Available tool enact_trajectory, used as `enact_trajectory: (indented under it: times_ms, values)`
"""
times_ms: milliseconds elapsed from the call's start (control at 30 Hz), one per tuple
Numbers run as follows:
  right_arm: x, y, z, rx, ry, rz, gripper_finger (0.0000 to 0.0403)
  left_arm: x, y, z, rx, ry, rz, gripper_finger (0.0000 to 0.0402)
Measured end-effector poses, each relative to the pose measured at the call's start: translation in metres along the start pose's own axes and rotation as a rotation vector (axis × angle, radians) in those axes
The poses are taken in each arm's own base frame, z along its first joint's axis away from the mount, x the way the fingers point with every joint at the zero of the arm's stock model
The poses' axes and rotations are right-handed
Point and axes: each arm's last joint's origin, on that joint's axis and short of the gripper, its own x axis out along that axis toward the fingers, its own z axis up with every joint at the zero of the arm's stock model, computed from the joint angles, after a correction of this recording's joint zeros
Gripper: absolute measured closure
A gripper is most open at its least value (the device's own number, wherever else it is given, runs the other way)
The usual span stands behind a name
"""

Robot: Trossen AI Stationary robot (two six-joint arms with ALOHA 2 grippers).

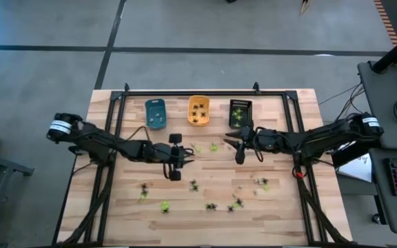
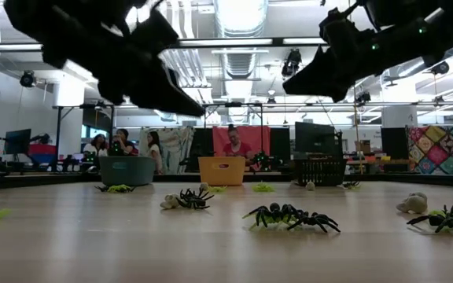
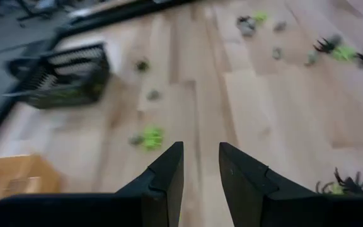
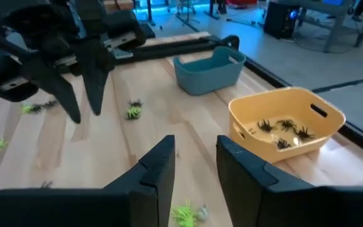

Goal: Sort Halloween decoration
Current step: Put the green spider toy into the black bin

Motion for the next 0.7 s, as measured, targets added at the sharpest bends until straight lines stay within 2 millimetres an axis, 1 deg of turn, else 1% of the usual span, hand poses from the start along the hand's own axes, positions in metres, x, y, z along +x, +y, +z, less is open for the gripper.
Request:
enact_trajectory:
  times_ms: [167,333,700]
  values:
    - [0.008,0.002,-0.005,-0.01,0.036,-0.005,0.0303,0.019,0.001,-0.016,0.0,0.048,0.002,0.0318]
    - [0.012,0.003,-0.005,-0.013,0.042,-0.005,0.0301,0.03,0.004,-0.029,-0.005,0.09,0.018,0.0318]
    - [0.012,0.004,-0.007,0.035,0.057,0.019,0.0309,0.059,0.016,-0.038,-0.023,0.149,0.059,0.0318]
